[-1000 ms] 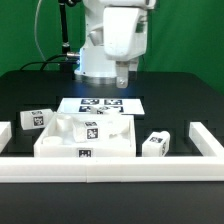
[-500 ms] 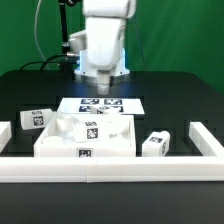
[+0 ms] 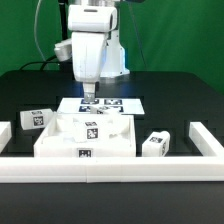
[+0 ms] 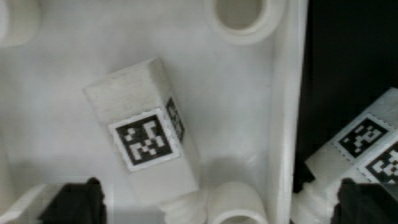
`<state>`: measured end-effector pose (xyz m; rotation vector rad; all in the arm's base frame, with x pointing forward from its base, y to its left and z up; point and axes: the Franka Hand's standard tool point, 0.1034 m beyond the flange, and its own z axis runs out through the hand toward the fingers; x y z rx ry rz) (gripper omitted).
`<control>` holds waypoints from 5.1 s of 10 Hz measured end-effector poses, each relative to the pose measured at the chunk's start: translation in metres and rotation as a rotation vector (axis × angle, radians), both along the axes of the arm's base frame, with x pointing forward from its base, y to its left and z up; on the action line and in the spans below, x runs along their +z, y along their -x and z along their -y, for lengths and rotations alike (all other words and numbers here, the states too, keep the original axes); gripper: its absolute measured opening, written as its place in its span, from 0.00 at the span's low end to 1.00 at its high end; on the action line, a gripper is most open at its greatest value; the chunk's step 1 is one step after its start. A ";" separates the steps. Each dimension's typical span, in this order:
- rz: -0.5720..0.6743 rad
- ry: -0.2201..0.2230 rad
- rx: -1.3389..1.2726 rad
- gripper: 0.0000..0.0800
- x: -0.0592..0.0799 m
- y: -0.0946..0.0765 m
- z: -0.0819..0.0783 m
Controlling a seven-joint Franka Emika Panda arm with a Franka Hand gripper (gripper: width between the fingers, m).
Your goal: Assemble one leg
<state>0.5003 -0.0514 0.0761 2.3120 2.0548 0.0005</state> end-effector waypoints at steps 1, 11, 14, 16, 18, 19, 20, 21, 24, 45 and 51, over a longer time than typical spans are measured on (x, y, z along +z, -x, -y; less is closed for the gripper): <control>0.008 -0.005 0.029 0.81 -0.009 0.009 0.003; -0.062 -0.033 0.041 0.66 -0.060 0.036 0.020; -0.063 -0.033 0.040 0.24 -0.061 0.036 0.020; -0.063 -0.033 0.039 0.08 -0.061 0.036 0.021; -0.063 -0.033 0.039 0.07 -0.061 0.036 0.021; -0.063 -0.033 0.039 0.07 -0.061 0.036 0.021; -0.063 -0.033 0.040 0.07 -0.061 0.036 0.020; -0.060 -0.033 0.051 0.07 -0.061 0.033 0.015; -0.054 -0.040 0.092 0.07 -0.061 0.025 -0.011; -0.042 0.024 -0.062 0.81 0.023 0.016 0.043; -0.051 0.022 -0.244 0.81 0.023 0.011 0.031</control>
Offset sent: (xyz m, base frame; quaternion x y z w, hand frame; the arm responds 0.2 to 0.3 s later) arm -0.0137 -0.0079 -0.0222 -0.0115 0.0299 -0.0380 0.9988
